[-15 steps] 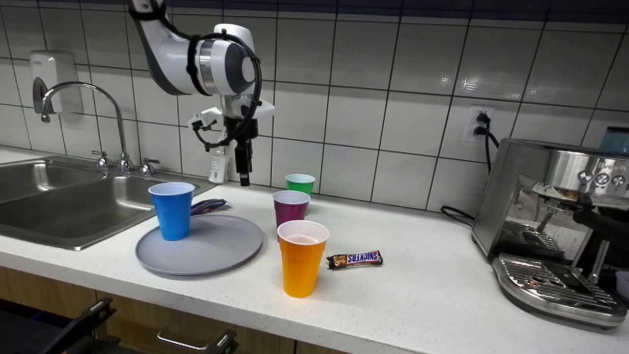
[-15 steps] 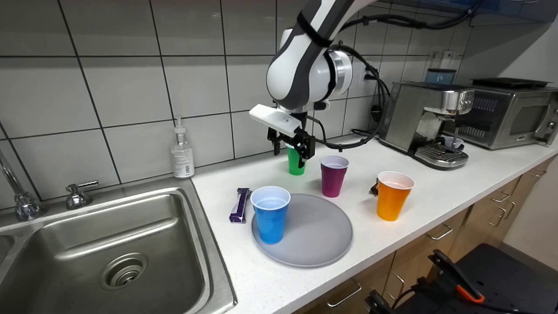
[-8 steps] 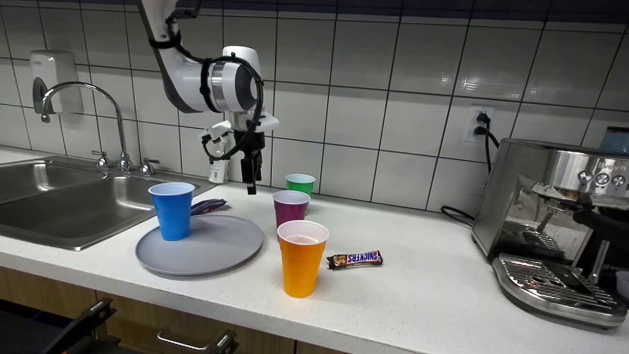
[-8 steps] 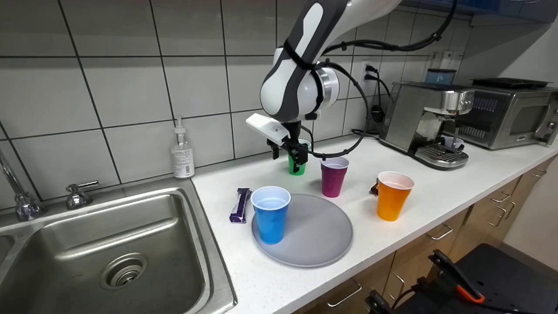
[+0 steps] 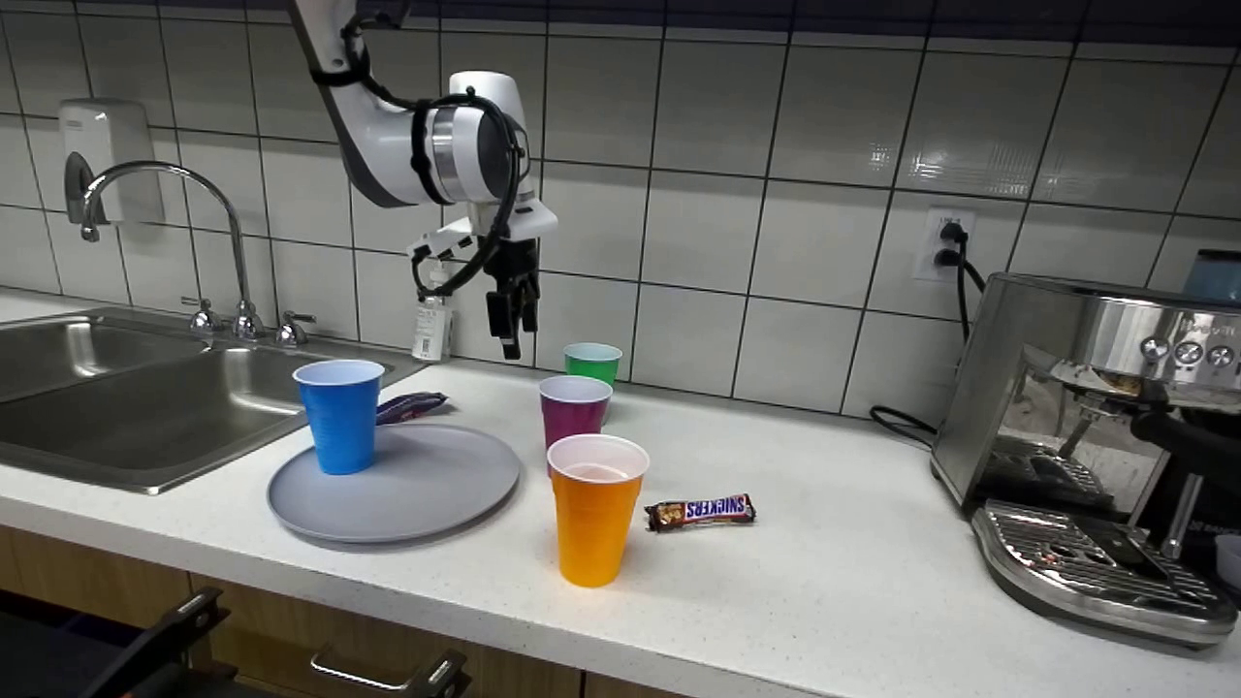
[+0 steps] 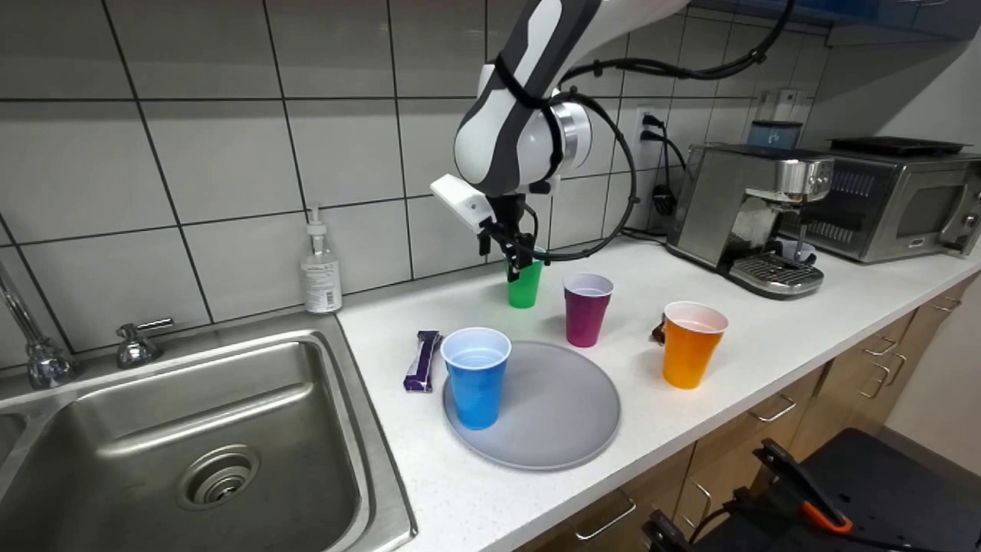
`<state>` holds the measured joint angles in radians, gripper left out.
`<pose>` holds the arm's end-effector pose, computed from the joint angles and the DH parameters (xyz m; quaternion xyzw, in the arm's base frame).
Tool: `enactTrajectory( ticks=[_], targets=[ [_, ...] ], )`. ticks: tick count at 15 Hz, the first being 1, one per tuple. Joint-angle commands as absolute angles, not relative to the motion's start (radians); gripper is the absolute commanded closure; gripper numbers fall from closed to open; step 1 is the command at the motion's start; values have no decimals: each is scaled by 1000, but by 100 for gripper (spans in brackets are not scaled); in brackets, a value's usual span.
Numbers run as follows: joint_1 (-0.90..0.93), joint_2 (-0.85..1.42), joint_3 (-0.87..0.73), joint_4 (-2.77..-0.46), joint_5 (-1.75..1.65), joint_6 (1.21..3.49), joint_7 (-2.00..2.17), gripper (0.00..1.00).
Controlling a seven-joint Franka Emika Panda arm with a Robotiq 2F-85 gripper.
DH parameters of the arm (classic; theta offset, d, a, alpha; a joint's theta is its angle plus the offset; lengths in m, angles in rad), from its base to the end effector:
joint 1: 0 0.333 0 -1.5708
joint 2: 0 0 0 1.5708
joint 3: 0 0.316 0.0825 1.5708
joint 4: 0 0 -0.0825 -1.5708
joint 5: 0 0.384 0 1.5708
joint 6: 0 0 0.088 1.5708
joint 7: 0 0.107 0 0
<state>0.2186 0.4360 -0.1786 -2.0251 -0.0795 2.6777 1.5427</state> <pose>0.6225 0.0318 0.2562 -0.7555 0.6433 -0.1187 0.0376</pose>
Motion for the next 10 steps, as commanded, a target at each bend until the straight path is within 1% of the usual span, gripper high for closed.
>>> enactTrajectory(
  ticks=[1, 10],
  targets=[
    [232, 448, -210, -1987, -104, 2664, 1630, 0],
    [222, 457, -260, -1967, -108, 2665, 1734, 0]
  ],
)
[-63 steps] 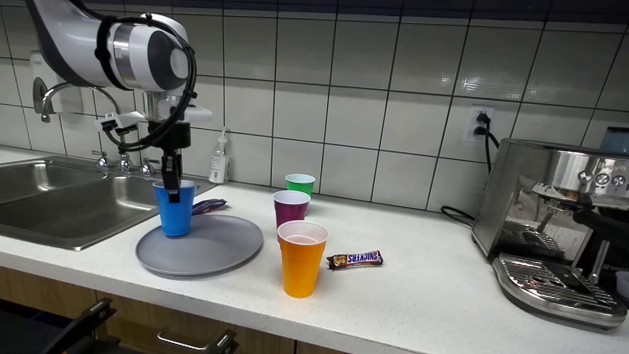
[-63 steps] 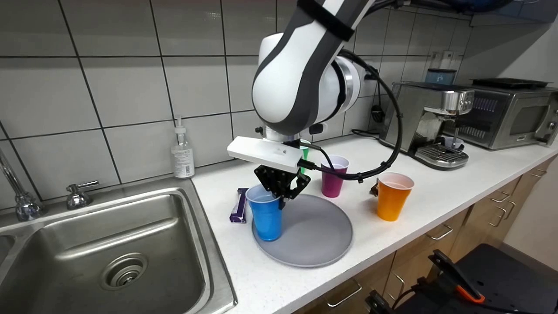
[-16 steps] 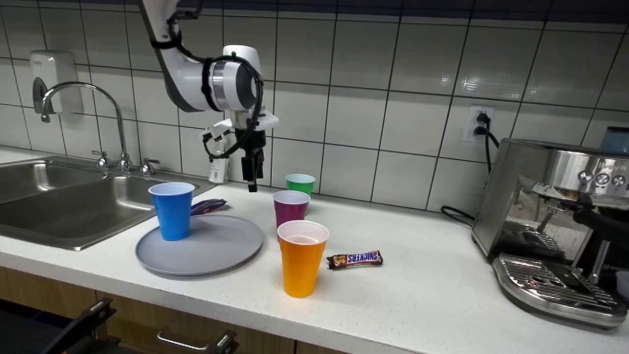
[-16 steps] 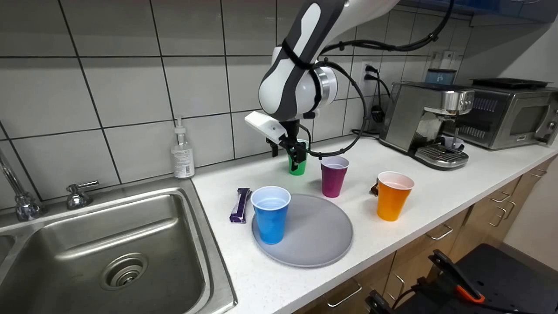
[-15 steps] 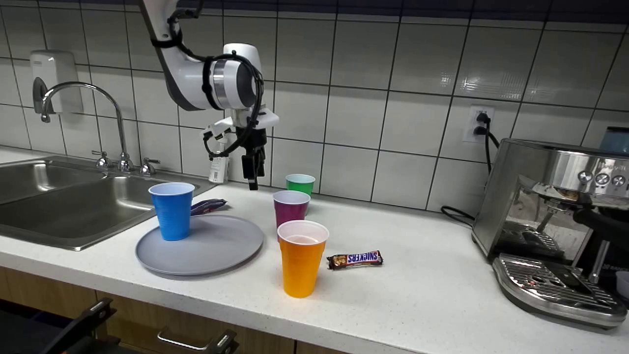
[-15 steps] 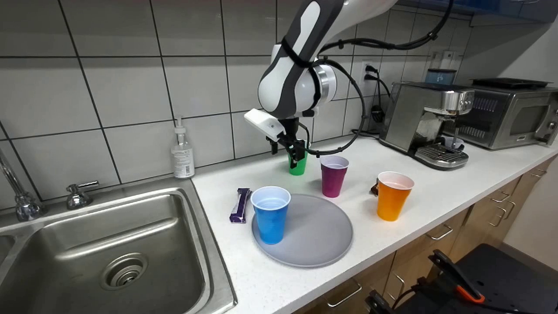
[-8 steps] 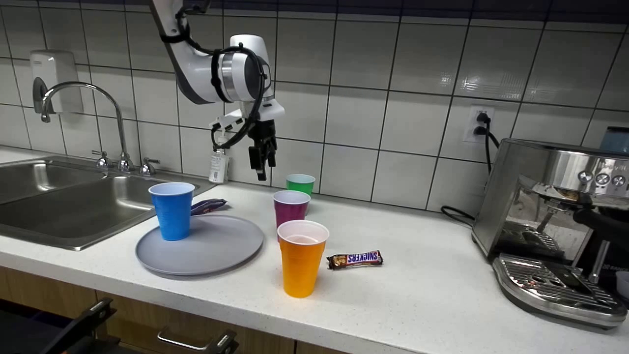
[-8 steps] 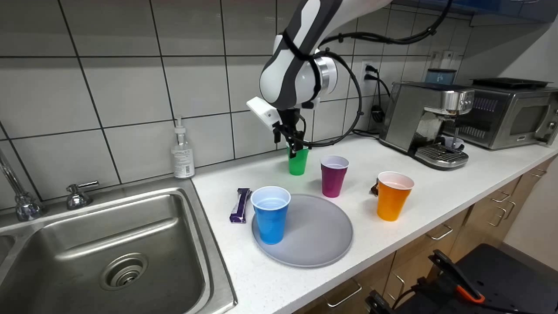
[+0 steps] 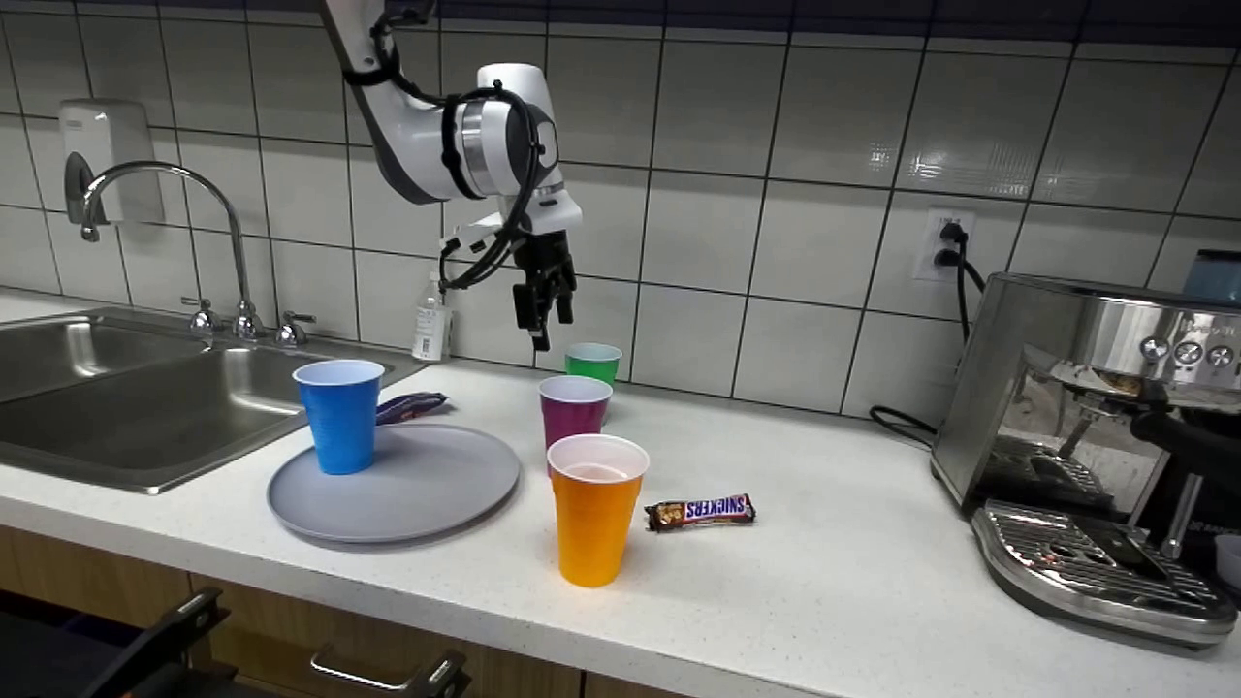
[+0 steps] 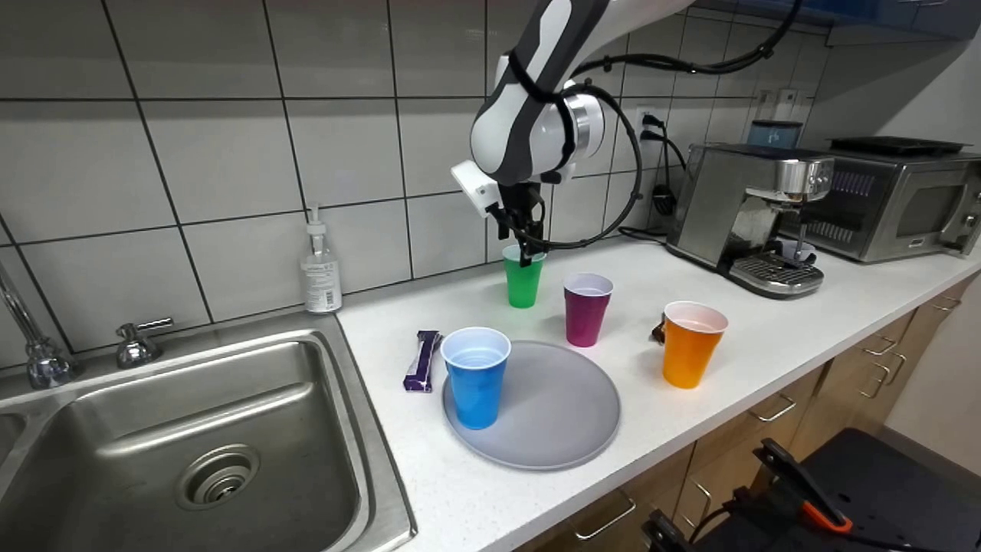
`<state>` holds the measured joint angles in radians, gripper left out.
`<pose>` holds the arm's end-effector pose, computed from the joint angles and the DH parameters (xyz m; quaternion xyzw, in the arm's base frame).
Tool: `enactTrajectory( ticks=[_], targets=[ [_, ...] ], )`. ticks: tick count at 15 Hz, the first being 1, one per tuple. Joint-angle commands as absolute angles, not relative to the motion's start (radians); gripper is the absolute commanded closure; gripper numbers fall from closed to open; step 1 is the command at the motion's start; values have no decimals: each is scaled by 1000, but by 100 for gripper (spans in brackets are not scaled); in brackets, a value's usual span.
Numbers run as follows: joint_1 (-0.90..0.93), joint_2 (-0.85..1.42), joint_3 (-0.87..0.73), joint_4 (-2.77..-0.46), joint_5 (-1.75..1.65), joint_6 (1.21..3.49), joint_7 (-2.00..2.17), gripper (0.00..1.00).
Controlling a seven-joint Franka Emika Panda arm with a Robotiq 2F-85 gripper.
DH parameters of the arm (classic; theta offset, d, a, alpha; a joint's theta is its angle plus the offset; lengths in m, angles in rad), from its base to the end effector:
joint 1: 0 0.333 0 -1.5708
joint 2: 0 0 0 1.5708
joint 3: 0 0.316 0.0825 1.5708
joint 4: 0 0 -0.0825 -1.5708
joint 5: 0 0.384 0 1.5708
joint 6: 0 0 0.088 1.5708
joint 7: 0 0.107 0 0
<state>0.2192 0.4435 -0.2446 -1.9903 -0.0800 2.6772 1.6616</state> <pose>0.6343 -0.0058 0.2696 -0.6950 0.7041 -0.1390 0.0425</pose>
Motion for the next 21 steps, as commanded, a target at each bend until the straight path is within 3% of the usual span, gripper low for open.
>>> enactTrajectory(
  ticks=[1, 21],
  targets=[
    [226, 459, -269, -1970, -114, 2668, 1755, 0],
    [190, 534, -249, -1960, -48, 2679, 1918, 0]
  ],
)
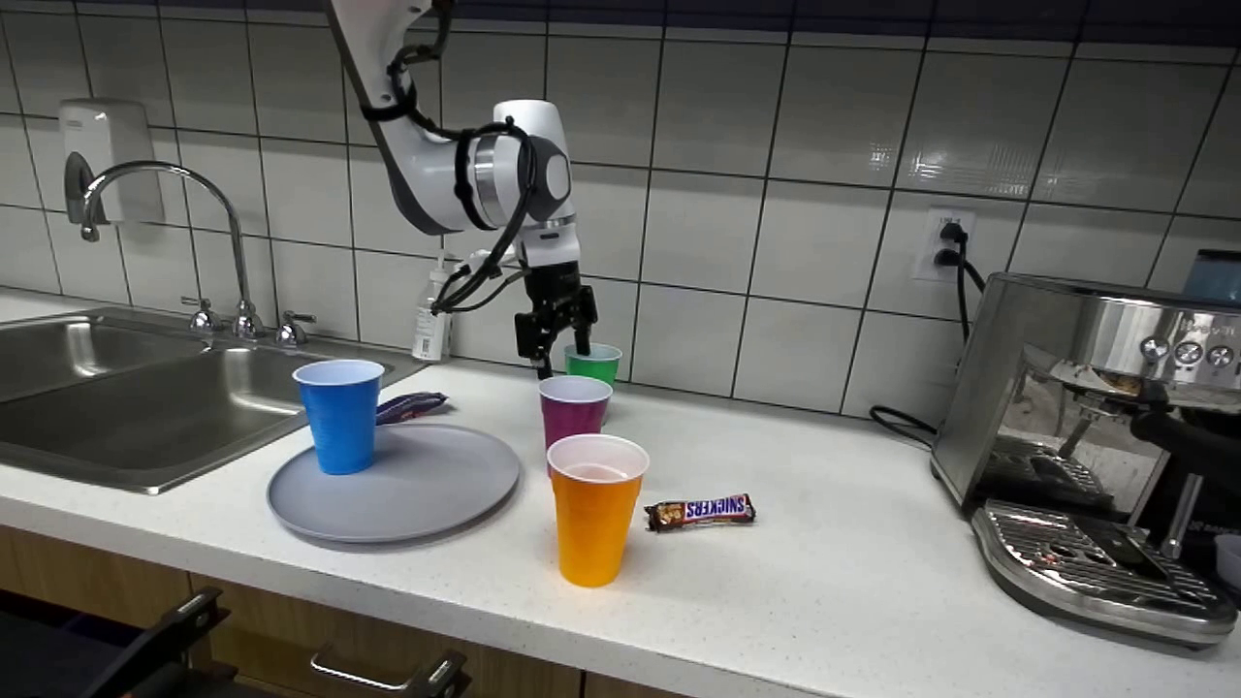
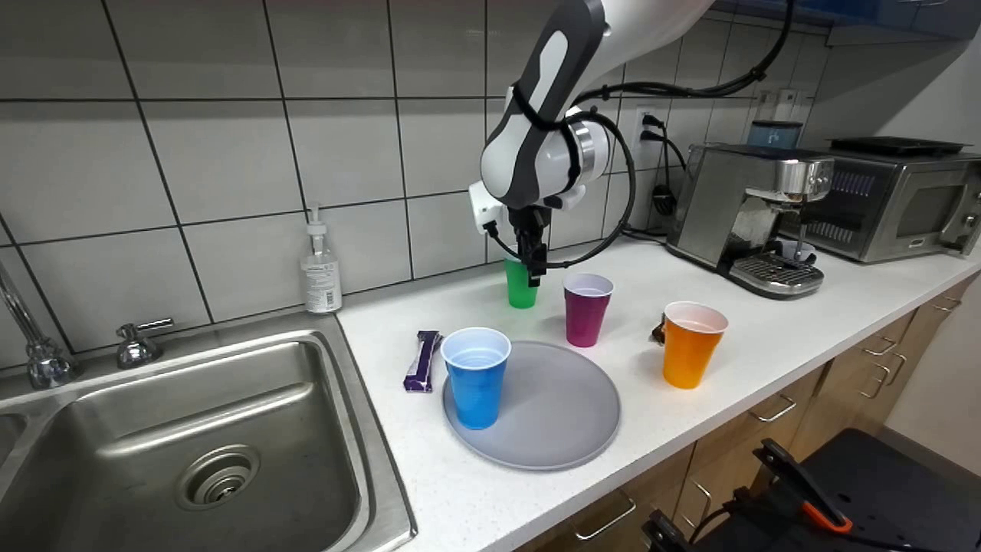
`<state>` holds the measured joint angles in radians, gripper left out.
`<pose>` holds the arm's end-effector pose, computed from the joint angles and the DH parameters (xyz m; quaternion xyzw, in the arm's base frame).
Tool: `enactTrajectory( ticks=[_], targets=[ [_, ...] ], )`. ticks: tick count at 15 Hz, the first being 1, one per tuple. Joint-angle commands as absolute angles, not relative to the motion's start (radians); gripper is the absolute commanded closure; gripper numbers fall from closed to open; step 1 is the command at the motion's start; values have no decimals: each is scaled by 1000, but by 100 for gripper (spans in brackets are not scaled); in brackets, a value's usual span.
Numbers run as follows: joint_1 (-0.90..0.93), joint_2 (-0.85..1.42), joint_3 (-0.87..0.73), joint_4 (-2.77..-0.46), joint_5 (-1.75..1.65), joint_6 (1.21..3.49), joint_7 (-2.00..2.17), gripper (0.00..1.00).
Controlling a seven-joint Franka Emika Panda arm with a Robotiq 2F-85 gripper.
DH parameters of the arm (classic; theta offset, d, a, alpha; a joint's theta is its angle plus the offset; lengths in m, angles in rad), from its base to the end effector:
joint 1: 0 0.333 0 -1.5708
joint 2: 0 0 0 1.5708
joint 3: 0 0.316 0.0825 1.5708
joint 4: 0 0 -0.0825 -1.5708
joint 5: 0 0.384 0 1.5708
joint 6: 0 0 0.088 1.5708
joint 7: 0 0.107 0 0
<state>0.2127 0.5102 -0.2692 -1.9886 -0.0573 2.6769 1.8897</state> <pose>0.6293 -0.0264 0.2312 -0.5965 0.7930 -0.1207 0.0286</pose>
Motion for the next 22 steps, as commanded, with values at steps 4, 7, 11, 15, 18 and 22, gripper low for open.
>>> enactTrajectory(
  ticks=[4, 7, 11, 15, 18, 22],
  targets=[
    [184, 548, -247, -1954, -42, 2677, 1921, 0],
    [182, 549, -245, -1953, -37, 2673, 1918, 8],
    [186, 547, -248, -1953, -38, 2672, 1918, 51],
    [188, 545, -250, -1952, -40, 2670, 1918, 81],
    [187, 542, -249, -1955, -40, 2670, 1916, 100],
    [187, 535, -247, -1957, -41, 2674, 1911, 99]
  ],
)
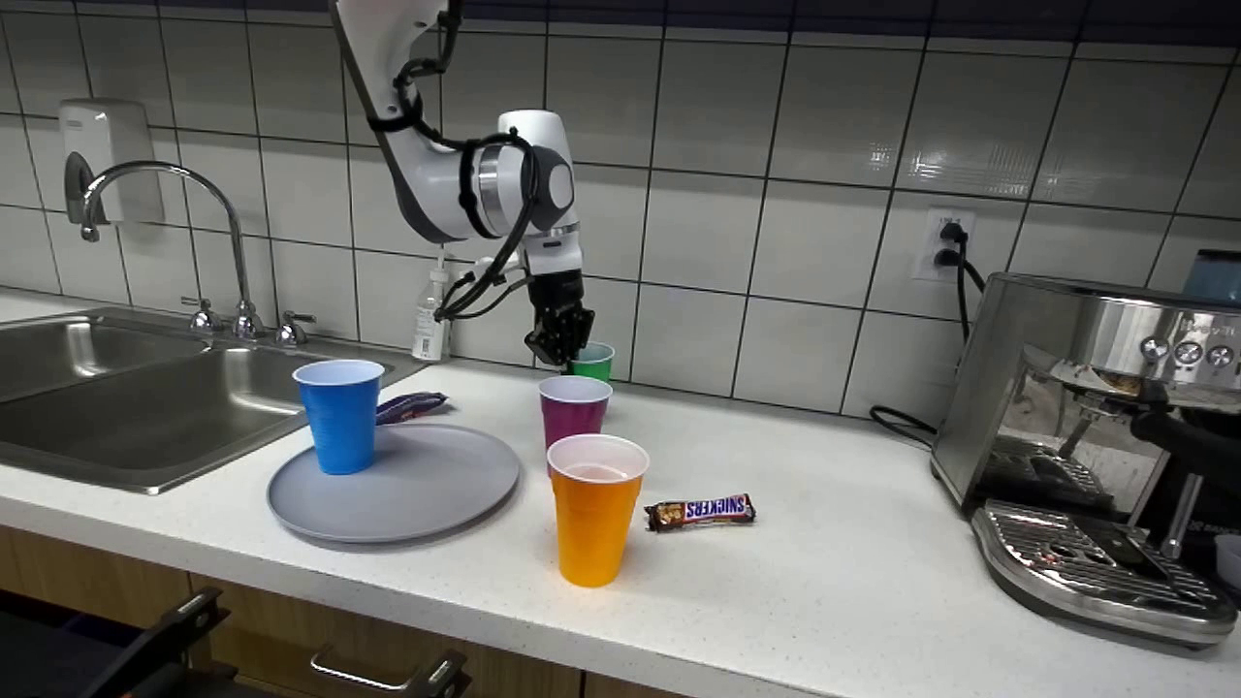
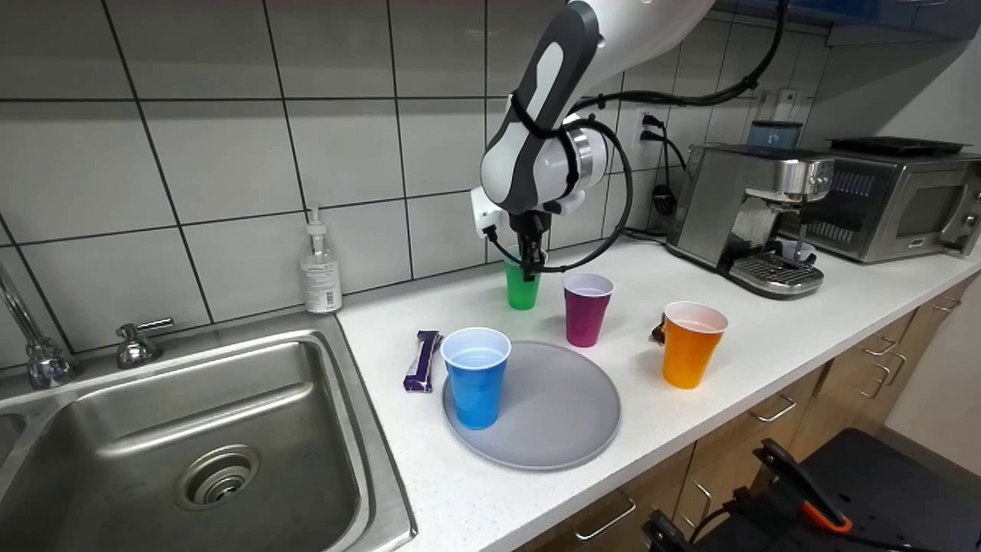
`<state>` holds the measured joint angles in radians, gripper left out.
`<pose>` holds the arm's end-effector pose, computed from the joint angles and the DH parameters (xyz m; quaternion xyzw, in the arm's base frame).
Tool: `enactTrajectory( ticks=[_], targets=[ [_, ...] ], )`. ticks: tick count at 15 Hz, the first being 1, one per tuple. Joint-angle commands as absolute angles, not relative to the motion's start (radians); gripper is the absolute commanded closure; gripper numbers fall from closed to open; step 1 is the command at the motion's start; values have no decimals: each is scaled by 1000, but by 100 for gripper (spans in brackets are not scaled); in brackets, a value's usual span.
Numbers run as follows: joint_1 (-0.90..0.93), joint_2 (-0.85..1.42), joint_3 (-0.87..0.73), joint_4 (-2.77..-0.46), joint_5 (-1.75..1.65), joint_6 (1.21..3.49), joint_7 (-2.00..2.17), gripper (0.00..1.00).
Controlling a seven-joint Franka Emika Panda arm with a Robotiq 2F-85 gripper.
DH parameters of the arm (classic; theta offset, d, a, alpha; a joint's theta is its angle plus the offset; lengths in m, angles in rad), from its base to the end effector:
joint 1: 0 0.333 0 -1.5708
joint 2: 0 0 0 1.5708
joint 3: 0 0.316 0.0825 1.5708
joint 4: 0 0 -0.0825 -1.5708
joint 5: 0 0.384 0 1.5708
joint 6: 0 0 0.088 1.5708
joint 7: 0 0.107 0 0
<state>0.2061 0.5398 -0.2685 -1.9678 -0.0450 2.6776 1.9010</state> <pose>0.6332 -0.0302 0.2215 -0.5872 0.8003 -0.1184 0.0263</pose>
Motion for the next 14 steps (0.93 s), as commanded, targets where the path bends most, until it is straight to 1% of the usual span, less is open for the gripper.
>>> enactTrajectory(
  ticks=[1, 10, 14],
  targets=[
    [180, 526, -237, -1963, -35, 2672, 1897, 99],
    [157, 366, -132, -2089, -22, 2682, 1710, 99],
    [131, 229, -78, -2196, 23, 2651, 1581, 99]
  ],
)
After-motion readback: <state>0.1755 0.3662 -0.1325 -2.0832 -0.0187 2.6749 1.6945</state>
